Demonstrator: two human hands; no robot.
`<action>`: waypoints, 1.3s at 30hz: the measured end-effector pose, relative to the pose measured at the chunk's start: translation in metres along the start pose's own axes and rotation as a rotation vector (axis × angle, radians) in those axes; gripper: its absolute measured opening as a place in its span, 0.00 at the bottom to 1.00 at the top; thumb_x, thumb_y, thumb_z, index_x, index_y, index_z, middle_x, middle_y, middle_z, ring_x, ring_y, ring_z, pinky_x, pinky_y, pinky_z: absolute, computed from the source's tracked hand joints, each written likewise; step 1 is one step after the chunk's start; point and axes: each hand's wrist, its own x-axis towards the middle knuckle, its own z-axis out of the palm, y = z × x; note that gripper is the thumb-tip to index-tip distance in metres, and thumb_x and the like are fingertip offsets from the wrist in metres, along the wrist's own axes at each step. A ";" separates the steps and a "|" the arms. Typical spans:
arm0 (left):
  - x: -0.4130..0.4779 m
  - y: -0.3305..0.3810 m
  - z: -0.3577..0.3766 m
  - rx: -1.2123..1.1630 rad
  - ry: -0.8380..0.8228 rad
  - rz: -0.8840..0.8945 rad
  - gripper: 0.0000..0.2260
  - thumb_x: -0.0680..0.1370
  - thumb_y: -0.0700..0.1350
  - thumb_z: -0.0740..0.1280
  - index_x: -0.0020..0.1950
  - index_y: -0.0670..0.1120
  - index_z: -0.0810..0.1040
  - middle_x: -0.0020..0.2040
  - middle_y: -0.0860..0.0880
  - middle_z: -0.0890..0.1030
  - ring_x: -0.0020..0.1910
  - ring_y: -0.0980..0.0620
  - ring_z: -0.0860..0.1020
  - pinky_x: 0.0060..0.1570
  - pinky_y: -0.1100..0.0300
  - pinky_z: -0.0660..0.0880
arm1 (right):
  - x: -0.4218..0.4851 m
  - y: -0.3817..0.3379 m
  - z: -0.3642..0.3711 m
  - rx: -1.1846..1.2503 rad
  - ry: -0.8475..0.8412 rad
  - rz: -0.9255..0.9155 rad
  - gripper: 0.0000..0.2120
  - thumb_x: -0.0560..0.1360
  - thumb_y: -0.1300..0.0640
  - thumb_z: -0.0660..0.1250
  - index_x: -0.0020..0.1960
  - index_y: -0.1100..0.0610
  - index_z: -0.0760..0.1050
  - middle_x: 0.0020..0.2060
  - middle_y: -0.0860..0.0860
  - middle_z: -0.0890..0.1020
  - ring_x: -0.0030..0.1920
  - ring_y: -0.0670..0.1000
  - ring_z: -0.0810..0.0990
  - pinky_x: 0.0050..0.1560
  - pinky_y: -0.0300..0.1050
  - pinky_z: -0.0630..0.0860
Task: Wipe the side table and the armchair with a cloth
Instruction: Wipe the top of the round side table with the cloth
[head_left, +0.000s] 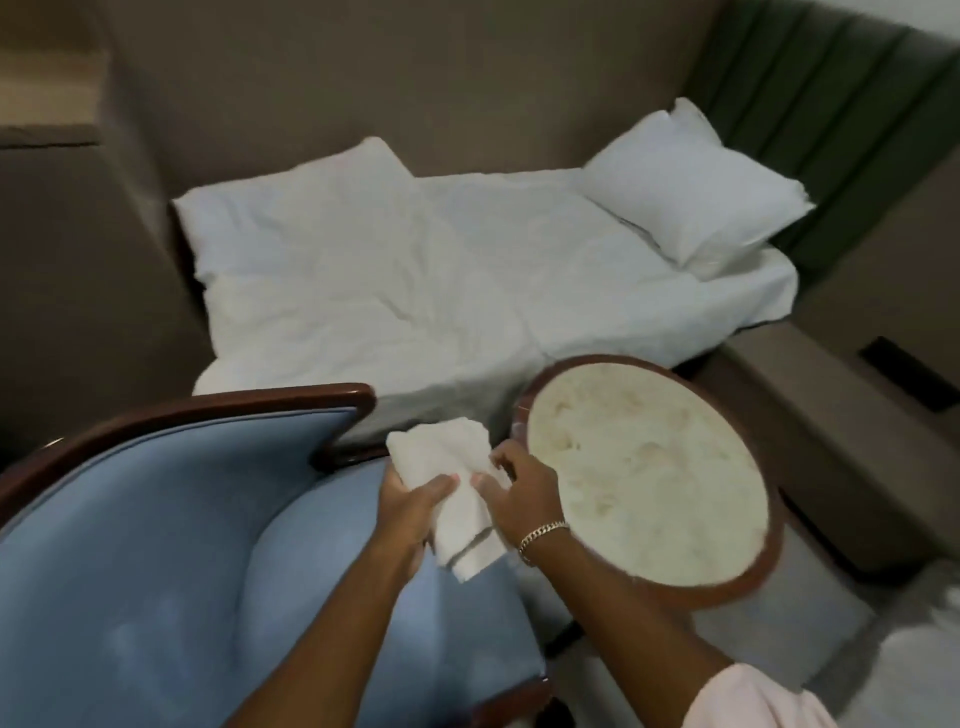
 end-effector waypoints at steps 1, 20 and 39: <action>0.008 -0.013 0.024 0.046 -0.006 -0.011 0.27 0.73 0.30 0.72 0.68 0.46 0.72 0.61 0.41 0.82 0.56 0.42 0.82 0.47 0.51 0.82 | 0.010 0.019 -0.015 -0.044 0.012 0.014 0.08 0.70 0.57 0.72 0.45 0.57 0.75 0.39 0.51 0.79 0.40 0.52 0.74 0.41 0.43 0.68; 0.244 -0.271 0.270 1.709 -0.360 -0.033 0.58 0.73 0.60 0.72 0.76 0.45 0.25 0.78 0.43 0.26 0.79 0.40 0.31 0.79 0.42 0.40 | 0.231 0.417 -0.098 -0.671 -0.284 0.024 0.34 0.76 0.32 0.48 0.79 0.41 0.45 0.81 0.52 0.46 0.79 0.65 0.45 0.72 0.72 0.52; 0.290 -0.249 0.295 1.887 -0.436 -0.444 0.77 0.57 0.61 0.82 0.69 0.49 0.14 0.68 0.40 0.12 0.66 0.33 0.14 0.71 0.28 0.30 | 0.332 0.478 -0.160 -0.900 -0.370 -0.380 0.33 0.76 0.33 0.51 0.79 0.41 0.50 0.81 0.48 0.51 0.79 0.63 0.51 0.70 0.70 0.59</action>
